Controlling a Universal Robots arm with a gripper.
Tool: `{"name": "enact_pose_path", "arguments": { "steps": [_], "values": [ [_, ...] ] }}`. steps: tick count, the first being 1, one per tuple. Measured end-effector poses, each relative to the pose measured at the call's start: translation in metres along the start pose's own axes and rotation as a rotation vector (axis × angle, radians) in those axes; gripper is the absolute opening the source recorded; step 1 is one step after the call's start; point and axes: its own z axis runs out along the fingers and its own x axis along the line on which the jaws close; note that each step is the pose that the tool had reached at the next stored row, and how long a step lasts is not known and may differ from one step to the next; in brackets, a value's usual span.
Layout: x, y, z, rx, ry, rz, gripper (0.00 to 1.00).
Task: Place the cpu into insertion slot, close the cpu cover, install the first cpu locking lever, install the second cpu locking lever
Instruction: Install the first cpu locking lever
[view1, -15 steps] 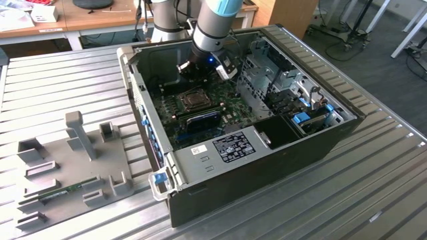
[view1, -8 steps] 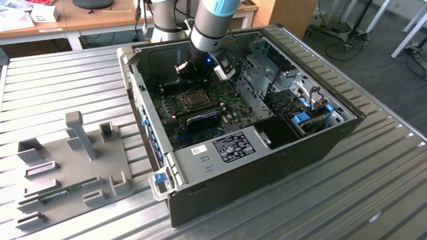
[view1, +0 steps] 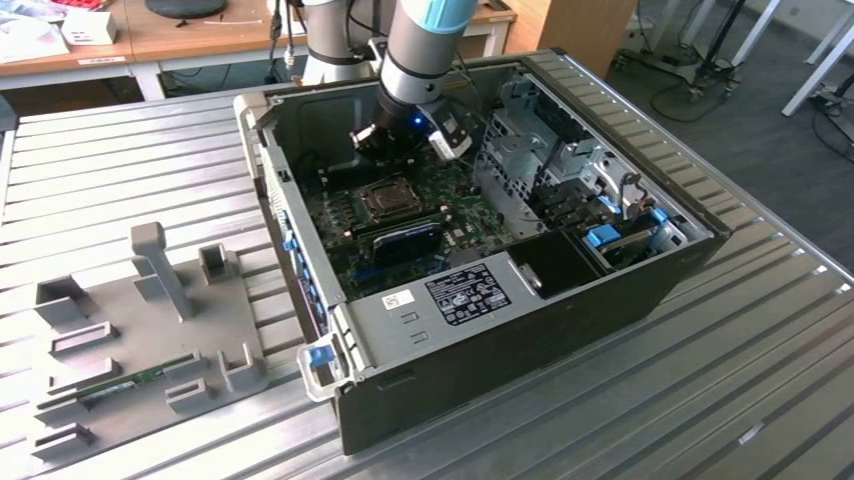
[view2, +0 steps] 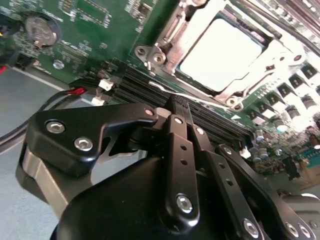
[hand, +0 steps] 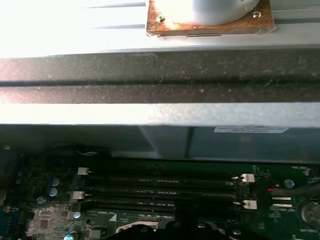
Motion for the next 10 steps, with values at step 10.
{"name": "enact_pose_path", "arguments": {
  "steps": [10],
  "values": [
    [0.0004,-0.0008,-0.0002,-0.0141,-0.0242,-0.007,0.11]
  ]
}}
